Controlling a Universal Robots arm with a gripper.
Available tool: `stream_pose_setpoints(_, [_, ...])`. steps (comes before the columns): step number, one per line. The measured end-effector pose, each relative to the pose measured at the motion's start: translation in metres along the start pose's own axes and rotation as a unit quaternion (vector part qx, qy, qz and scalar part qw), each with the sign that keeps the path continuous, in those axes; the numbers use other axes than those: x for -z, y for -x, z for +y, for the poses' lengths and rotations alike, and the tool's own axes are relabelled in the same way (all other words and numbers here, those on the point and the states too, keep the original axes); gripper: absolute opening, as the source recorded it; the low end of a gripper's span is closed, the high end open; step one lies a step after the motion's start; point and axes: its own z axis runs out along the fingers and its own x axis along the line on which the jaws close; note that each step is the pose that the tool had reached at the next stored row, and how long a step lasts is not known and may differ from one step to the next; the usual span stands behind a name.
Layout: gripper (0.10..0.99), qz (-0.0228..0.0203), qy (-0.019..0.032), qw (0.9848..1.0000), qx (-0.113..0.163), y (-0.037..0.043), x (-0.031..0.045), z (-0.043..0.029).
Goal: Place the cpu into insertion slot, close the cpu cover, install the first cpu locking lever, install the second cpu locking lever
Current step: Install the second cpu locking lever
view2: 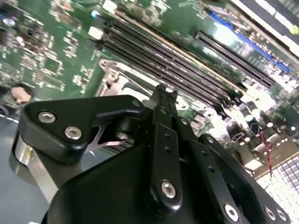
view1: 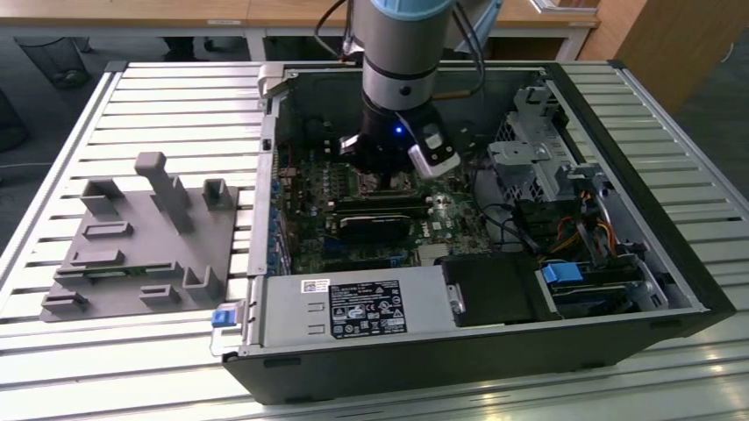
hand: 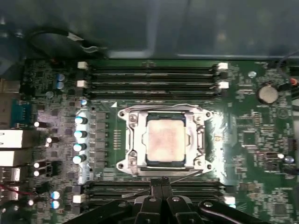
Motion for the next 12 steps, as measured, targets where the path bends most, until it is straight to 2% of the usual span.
stream_pose_setpoints(4, [0.118, 0.0007, 0.0010, 1.0000, 0.000, -0.0013, -0.0041, -0.0022])
stream_pose_setpoints(8, [0.118, 0.0009, 0.0116, 0.9999, -0.001, -0.0026, -0.0047, -0.0065])
stream_pose_setpoints(12, [0.118, 0.0010, 0.0193, 0.9998, -0.001, -0.0092, -0.0050, -0.0117])
